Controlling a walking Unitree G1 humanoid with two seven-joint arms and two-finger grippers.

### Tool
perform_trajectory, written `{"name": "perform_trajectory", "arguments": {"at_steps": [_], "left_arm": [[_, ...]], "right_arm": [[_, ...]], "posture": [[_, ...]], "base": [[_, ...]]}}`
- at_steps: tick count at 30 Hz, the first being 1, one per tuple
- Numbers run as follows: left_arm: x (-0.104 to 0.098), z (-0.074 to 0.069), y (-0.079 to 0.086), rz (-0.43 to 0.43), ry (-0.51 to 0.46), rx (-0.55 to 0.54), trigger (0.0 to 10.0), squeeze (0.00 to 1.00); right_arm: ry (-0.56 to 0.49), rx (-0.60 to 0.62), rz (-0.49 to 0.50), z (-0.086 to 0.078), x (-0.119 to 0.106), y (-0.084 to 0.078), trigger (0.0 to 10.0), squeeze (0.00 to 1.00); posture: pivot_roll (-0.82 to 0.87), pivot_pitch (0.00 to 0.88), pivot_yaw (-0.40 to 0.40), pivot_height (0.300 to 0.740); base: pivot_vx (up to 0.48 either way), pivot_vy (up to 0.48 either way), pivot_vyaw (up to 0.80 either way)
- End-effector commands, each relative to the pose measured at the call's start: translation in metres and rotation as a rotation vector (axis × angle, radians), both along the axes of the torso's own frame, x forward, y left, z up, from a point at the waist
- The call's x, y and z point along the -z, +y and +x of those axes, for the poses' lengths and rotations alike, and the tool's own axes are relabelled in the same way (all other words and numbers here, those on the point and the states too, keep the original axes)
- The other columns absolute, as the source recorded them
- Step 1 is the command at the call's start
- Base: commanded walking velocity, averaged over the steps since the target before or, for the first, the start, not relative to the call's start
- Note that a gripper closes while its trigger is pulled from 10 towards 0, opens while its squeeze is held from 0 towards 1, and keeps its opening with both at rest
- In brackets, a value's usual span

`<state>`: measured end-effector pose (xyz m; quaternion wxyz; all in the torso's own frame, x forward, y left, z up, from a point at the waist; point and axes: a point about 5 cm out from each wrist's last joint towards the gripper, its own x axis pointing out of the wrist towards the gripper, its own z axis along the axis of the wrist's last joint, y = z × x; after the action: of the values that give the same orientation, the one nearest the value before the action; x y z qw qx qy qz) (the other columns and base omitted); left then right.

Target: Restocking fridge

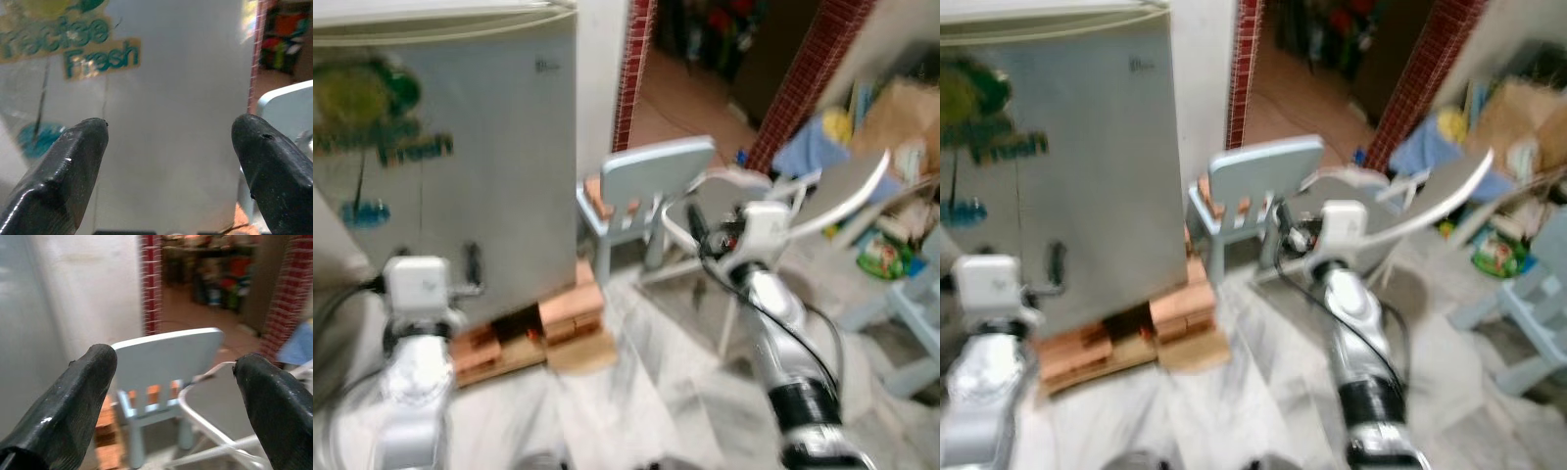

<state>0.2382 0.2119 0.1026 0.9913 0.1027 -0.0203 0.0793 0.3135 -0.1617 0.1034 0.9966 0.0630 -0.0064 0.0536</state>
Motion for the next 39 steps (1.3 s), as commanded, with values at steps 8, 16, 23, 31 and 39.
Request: {"name": "perform_trajectory", "arguments": {"at_steps": [8,16,23,31,39], "left_arm": [[0.006,-0.001,0.003,0.026,0.014,0.027,10.0,0.0],[-0.002,0.019,-0.005,0.067,0.018,0.135,10.0,0.0],[-0.013,0.032,-0.002,0.074,-0.01,0.15,10.0,0.0],[-0.005,0.022,-0.008,0.051,0.015,0.158,10.0,0.0],[0.005,0.007,-0.014,0.007,0.047,0.141,10.0,0.0]], "right_arm": [[-0.024,0.03,-0.023,-0.005,0.005,-0.002,10.0,0.0],[-0.042,0.115,-0.012,-0.01,0.01,-0.005,10.0,0.0],[-0.042,0.148,-0.026,-0.019,0.014,-0.008,10.0,0.0],[-0.03,0.119,-0.053,-0.018,0.016,-0.009,10.0,0.0],[-0.042,0.067,-0.094,-0.011,0.011,-0.004,10.0,0.0]], "posture": [[0.17,0.0,-0.041,0.74],[0.14,0.0,0.057,0.74],[0.1,0.0,0.056,0.74],[0.13,0.0,0.015,0.74],[0.16,0.0,-0.047,0.74]], "base": [[0.0,0.48,0.0],[0.0,0.48,0.0],[0.0,0.48,-0.47],[0.0,0.48,-0.05],[0.0,0.48,0.0]]}}
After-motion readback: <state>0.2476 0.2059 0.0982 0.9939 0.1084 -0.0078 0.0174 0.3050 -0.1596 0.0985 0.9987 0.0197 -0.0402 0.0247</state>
